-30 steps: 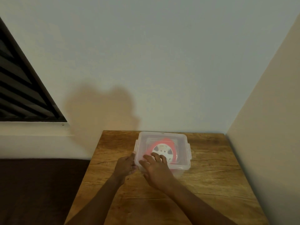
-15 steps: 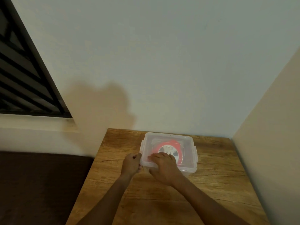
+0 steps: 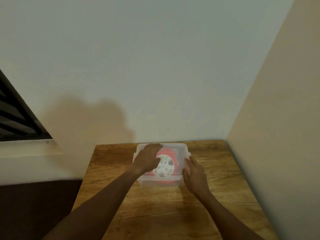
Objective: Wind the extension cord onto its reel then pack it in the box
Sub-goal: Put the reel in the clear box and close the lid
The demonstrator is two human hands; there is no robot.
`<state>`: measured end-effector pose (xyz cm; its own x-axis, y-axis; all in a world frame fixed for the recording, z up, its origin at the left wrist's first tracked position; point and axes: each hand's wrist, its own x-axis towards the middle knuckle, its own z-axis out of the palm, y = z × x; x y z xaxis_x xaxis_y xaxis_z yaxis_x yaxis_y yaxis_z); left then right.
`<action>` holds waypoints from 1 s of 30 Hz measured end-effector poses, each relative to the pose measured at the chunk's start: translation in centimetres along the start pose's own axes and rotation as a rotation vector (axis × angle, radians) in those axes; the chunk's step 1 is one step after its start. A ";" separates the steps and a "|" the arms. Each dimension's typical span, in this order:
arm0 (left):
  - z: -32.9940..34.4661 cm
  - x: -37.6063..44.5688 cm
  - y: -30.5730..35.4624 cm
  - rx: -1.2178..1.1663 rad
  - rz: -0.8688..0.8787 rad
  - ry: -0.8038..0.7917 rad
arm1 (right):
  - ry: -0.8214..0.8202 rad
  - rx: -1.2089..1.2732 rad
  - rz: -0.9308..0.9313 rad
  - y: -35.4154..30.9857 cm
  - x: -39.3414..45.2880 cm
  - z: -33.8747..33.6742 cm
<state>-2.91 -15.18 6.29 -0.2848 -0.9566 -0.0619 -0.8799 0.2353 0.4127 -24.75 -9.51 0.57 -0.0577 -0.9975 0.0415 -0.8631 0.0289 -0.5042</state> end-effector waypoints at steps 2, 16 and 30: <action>0.1 2.1 1.7 0.117 0.097 -0.110 | -0.003 -0.030 0.001 -0.1 -0.1 0.1; 2.3 6.1 5.1 0.359 0.144 -0.383 | -0.172 -0.182 0.010 0.1 0.1 -1.6; 3.8 -1.2 -1.8 0.234 -0.042 -0.064 | -0.137 1.016 0.432 2.1 -2.2 0.1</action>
<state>-2.39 -13.84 2.17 -0.2633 -0.9553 -0.1346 -0.9535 0.2364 0.1871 -26.35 -7.30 -0.68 -0.1440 -0.9167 -0.3727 0.0325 0.3720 -0.9277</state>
